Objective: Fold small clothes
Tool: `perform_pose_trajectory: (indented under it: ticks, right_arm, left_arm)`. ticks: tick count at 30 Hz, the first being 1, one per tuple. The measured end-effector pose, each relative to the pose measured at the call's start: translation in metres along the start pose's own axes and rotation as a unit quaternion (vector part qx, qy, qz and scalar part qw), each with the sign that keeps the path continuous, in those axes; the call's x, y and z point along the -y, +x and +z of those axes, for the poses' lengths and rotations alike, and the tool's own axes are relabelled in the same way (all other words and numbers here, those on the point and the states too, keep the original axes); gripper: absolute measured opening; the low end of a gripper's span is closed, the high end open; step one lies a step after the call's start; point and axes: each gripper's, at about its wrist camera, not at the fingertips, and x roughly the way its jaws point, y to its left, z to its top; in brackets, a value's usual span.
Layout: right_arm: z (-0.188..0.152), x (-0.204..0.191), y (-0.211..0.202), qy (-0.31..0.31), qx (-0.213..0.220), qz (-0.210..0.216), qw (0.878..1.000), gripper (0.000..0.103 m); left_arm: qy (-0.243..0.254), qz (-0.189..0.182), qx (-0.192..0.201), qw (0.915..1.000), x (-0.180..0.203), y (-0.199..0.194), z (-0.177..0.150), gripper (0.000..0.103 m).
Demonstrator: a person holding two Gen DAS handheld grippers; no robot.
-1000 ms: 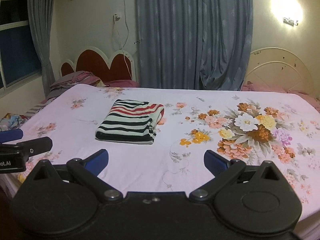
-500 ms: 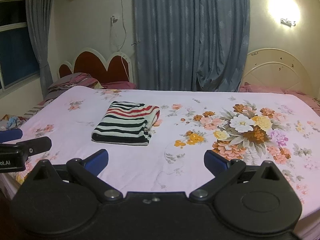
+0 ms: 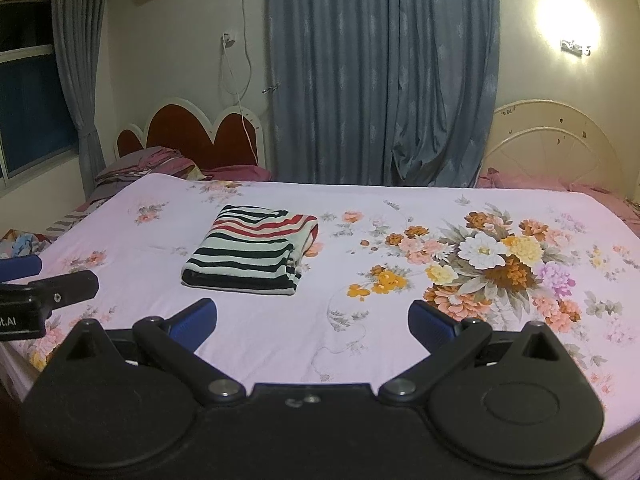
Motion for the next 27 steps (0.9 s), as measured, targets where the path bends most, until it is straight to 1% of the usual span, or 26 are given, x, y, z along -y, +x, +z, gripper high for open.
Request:
perform_pose_trajectory:
  ticks: [19,27]
  right_arm:
    - [0.0007,-0.0026,0.0023,-0.003,-0.001,-0.001,1.000,0.102]
    - [0.0002,-0.0033,0.0021,-0.004,0.000,0.000,1.000,0.102]
  left_arm:
    - [0.003,-0.001,0.004,1.0000,-0.0003,0.0018,0.0020,0.103]
    - [0.009,0.003,0.012,0.9999,-0.0003,0.0025,0.0055,0.103]
